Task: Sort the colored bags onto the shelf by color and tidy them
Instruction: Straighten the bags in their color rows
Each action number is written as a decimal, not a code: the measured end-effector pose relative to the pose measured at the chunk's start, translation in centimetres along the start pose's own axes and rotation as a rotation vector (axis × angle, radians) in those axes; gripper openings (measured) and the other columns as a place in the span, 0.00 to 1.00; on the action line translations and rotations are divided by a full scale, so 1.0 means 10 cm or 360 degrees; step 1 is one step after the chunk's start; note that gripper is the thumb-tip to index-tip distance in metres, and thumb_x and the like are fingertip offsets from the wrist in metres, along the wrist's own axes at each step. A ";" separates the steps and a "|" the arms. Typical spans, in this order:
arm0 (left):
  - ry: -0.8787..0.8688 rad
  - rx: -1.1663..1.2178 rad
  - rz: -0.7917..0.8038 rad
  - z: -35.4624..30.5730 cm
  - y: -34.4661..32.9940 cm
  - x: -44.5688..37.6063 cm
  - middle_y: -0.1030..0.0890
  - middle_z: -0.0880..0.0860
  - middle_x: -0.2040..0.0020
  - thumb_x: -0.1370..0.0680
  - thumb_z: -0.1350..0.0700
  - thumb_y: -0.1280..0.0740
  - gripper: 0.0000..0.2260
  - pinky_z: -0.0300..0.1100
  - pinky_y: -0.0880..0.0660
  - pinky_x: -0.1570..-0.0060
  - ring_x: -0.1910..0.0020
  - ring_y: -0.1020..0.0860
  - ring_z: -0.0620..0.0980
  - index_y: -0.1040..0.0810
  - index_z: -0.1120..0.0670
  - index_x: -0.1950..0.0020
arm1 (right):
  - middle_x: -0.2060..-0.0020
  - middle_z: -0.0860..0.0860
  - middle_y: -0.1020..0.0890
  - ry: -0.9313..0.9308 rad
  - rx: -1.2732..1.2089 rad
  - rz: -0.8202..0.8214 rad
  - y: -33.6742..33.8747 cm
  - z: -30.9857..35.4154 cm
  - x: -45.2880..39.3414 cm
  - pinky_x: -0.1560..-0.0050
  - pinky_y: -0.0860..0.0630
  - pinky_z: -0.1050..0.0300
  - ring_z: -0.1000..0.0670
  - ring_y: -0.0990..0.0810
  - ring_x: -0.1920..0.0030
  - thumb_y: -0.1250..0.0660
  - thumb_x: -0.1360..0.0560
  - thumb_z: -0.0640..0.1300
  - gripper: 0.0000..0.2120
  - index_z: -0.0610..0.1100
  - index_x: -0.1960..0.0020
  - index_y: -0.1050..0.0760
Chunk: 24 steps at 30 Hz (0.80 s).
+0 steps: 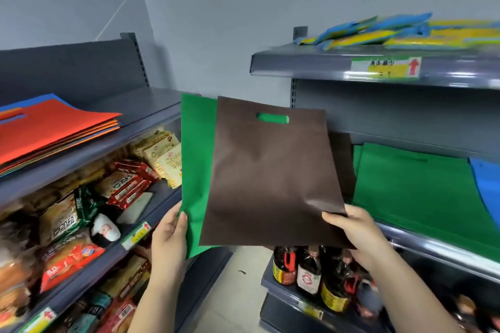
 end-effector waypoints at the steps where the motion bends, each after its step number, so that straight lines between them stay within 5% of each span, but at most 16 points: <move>1: 0.0009 0.0016 -0.0015 0.01 -0.02 -0.03 0.18 0.55 0.46 0.18 0.65 0.45 0.15 0.39 0.22 0.50 0.50 0.19 0.51 0.22 0.52 0.43 | 0.62 0.50 0.14 0.0004 -0.0009 -0.0014 0.05 0.01 -0.03 0.59 0.24 0.57 0.52 0.16 0.62 0.34 0.27 0.31 0.10 0.43 0.52 0.19; 10: -0.0067 0.0115 -0.0145 0.02 -0.21 -0.31 0.16 0.45 0.55 0.18 0.64 0.45 0.16 0.33 0.21 0.61 0.61 0.18 0.39 0.23 0.46 0.48 | 0.50 0.42 0.18 0.0068 0.0061 -0.0302 0.84 0.28 -0.45 0.38 0.28 0.48 0.43 0.20 0.49 0.38 0.27 0.27 0.15 0.41 0.46 0.22; 18: -0.0052 0.0112 -0.0098 0.07 0.09 -0.89 0.16 0.44 0.55 0.18 0.64 0.45 0.16 0.32 0.21 0.59 0.59 0.19 0.39 0.22 0.48 0.49 | 0.50 0.45 0.19 0.0017 0.0482 -0.0401 0.75 0.36 -0.95 0.59 0.29 0.59 0.48 0.22 0.55 0.37 0.27 0.29 0.14 0.41 0.45 0.23; 24: 0.0011 0.0098 -0.0019 0.03 0.45 -1.45 0.17 0.44 0.55 0.18 0.63 0.45 0.14 0.31 0.22 0.62 0.63 0.19 0.38 0.23 0.51 0.42 | 0.45 0.42 0.20 -0.0051 0.1088 -0.0678 0.59 0.40 -1.33 0.50 0.27 0.57 0.44 0.23 0.49 0.32 0.29 0.33 0.18 0.37 0.39 0.26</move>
Point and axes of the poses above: each hand's wrist, its own x-axis away from the middle knuckle, its own y-axis out of the back of the hand, z = x × y, the point moved 6 cm from there along -x, towards the middle knuckle
